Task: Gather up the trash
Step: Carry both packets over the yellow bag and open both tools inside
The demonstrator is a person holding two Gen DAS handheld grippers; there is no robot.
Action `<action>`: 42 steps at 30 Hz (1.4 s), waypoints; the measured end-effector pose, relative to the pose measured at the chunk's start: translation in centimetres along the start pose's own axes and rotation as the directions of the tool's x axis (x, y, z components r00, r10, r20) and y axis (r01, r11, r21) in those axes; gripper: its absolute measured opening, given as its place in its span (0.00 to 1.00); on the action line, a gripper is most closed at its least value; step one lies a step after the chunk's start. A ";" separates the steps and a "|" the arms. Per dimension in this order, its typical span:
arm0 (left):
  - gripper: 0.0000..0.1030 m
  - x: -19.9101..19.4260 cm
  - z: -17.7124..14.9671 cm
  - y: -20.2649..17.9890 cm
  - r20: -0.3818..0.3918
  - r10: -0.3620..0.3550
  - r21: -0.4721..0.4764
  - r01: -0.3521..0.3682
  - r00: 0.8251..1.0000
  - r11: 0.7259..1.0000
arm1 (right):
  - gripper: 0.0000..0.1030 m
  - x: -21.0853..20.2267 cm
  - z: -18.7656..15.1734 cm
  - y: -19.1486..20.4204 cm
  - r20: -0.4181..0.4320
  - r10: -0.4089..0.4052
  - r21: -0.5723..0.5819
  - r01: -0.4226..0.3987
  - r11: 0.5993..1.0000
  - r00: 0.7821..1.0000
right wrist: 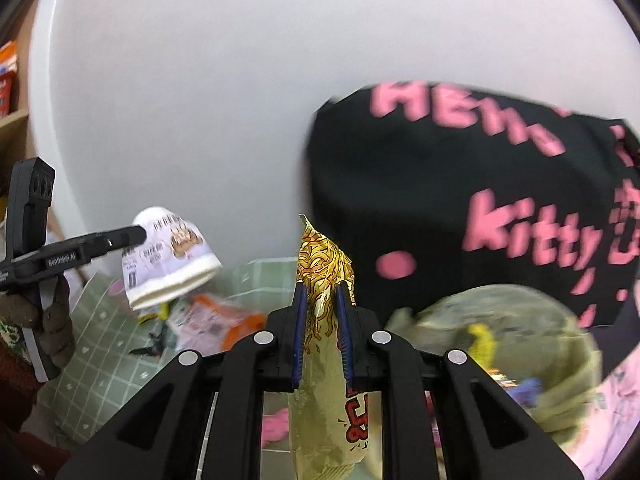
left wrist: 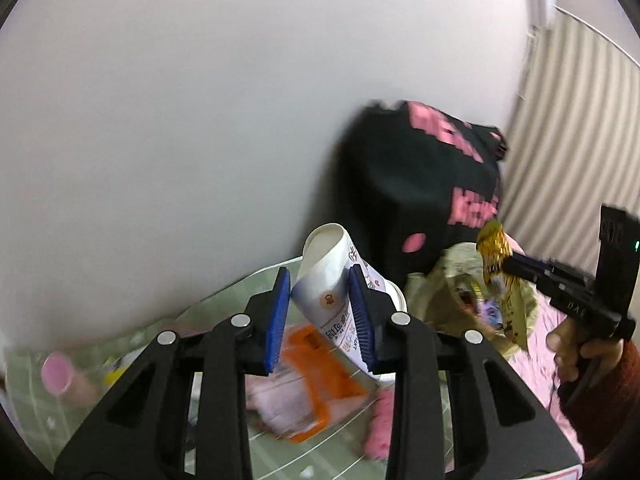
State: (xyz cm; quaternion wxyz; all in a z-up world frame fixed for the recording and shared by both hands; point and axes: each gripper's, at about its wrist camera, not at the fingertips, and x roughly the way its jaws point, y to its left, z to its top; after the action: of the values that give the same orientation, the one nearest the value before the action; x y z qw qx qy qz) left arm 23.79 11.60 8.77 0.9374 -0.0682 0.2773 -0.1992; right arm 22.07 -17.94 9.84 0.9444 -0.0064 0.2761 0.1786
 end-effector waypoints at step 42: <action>0.27 22.1 -4.0 -22.6 -0.423 -0.201 0.296 0.344 0.884 0.891 | 0.15 5.0 -5.4 -19.0 -0.314 -0.102 0.179 0.164 0.970 0.944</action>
State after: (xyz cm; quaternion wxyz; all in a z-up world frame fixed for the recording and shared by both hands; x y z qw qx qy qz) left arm 30.99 -18.14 -0.11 0.8234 0.1068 0.3998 -0.3883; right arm 29.67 -34.61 1.04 0.8965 0.0438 0.4333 0.0818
